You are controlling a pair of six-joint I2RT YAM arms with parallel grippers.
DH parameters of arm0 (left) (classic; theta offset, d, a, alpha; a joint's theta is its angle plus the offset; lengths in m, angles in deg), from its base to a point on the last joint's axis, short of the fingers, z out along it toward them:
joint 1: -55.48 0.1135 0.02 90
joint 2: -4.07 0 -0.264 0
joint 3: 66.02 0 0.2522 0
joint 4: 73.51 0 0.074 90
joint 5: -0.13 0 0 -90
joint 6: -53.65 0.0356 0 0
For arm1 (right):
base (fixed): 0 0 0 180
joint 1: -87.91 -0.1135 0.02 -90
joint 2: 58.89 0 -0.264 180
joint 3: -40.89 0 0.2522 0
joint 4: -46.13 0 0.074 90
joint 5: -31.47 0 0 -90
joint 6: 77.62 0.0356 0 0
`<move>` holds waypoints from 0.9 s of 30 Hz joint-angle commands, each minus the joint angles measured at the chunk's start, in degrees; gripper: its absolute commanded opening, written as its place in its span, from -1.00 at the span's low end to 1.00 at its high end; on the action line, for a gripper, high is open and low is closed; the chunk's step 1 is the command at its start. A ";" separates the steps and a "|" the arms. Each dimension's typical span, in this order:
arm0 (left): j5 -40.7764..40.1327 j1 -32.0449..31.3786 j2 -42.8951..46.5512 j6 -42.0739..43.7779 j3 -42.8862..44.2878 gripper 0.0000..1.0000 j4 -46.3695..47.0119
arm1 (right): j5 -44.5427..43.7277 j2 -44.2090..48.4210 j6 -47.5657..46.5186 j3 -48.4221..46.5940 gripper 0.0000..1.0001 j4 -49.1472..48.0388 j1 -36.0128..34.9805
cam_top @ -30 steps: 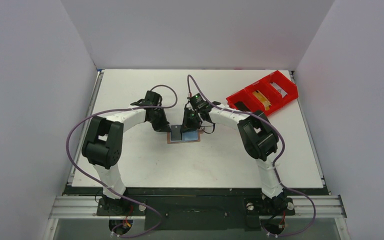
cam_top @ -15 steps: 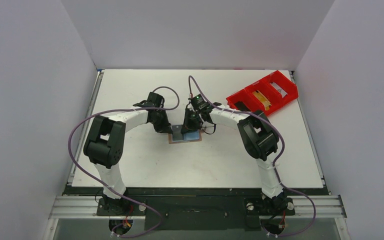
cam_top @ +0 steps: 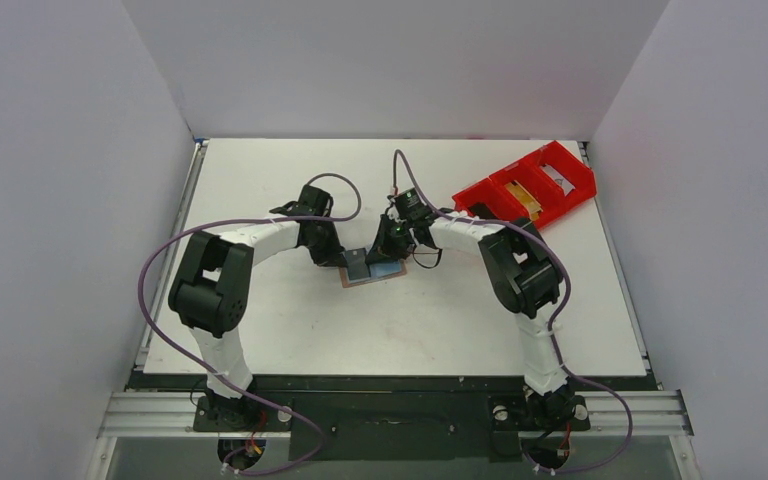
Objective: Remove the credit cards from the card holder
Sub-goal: Remove the credit card from the card holder.
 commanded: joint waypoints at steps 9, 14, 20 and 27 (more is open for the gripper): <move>-3.77 0.15 -1.99 -1.31 -2.64 -1.00 -1.51 | -0.60 2.20 0.53 3.64 -1.00 -4.61 0.41; -3.86 1.05 -2.11 -0.96 -3.60 -1.00 -1.31 | -1.33 3.14 0.08 4.41 -1.00 -4.53 1.17; -3.48 1.19 -2.52 -0.69 -3.74 -1.00 -0.92 | -1.20 3.37 -0.46 4.38 -1.00 -4.19 1.31; -1.90 0.85 -3.33 0.04 -2.91 -1.00 -0.44 | 0.56 2.03 0.46 4.40 -0.74 -5.42 1.18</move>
